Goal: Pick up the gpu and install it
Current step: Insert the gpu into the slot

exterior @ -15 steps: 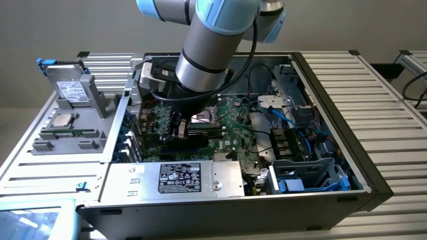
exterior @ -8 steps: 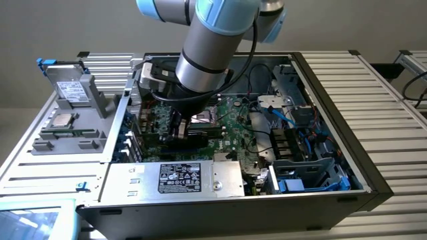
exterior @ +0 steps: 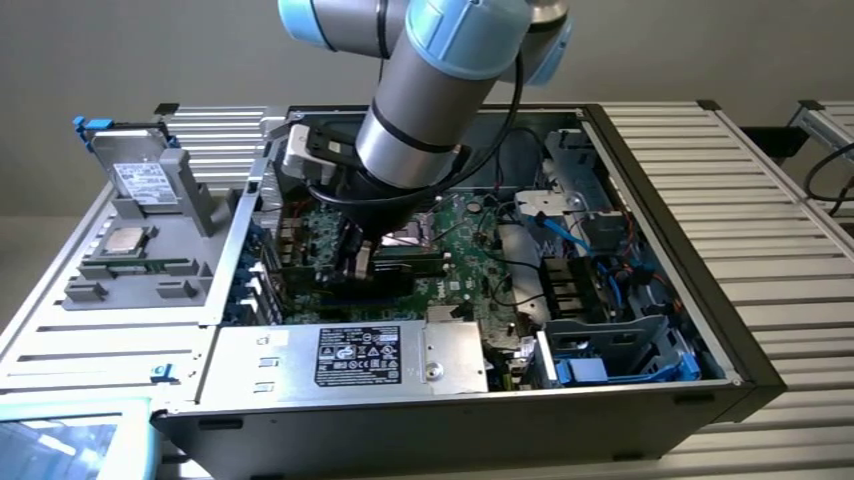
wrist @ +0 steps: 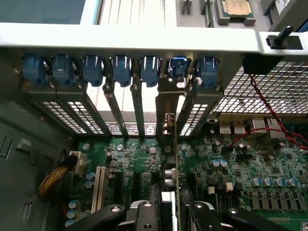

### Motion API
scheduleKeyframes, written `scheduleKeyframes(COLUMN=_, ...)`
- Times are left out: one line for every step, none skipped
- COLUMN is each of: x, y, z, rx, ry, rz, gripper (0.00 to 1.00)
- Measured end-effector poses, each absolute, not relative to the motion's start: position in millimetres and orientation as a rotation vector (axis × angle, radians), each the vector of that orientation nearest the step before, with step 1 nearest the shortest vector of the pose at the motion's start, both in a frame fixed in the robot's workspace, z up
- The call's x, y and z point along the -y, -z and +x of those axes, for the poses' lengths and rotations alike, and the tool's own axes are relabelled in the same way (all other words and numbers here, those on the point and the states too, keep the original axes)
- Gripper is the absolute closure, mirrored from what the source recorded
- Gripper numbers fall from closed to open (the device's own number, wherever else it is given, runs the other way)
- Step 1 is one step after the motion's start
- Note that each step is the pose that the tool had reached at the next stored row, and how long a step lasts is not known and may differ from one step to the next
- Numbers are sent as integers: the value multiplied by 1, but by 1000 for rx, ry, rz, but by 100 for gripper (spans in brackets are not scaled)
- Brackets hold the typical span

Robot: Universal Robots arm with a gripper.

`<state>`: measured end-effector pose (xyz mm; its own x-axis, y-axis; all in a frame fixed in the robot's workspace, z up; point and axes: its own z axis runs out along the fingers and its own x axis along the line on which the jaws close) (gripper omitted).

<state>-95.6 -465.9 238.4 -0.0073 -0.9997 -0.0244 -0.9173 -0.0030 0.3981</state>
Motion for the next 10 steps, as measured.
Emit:
scheduleKeyframes(x=466, y=-238, z=-95, rx=2008, ry=445, rz=2002, gripper=72)
scheduleKeyframes(x=466, y=-238, z=-95, rx=2009, ry=445, rz=1999, gripper=72)
scheduleKeyframes(x=466, y=-239, z=-94, rx=2009, ry=447, rz=1998, gripper=72)
scheduleKeyframes(x=465, y=-239, z=-94, rx=2007, ry=453, rz=1995, gripper=72)
scheduleKeyframes(x=465, y=-239, z=-93, rx=2007, ry=453, rz=1994, gripper=72)
scheduleKeyframes(x=465, y=-239, z=-91, rx=2008, ry=453, rz=1994, gripper=72)
scheduleKeyframes(x=465, y=-239, z=-90, rx=2008, ry=453, rz=1994, gripper=72)
scheduleKeyframes(x=465, y=-239, z=-88, rx=2007, ry=451, rz=1994, gripper=72)
scheduleKeyframes(x=465, y=-239, z=-87, rx=2007, ry=451, rz=1994, gripper=72)
scheduleKeyframes(x=465, y=-239, z=-86, rx=2007, ry=451, rz=1993, gripper=72)
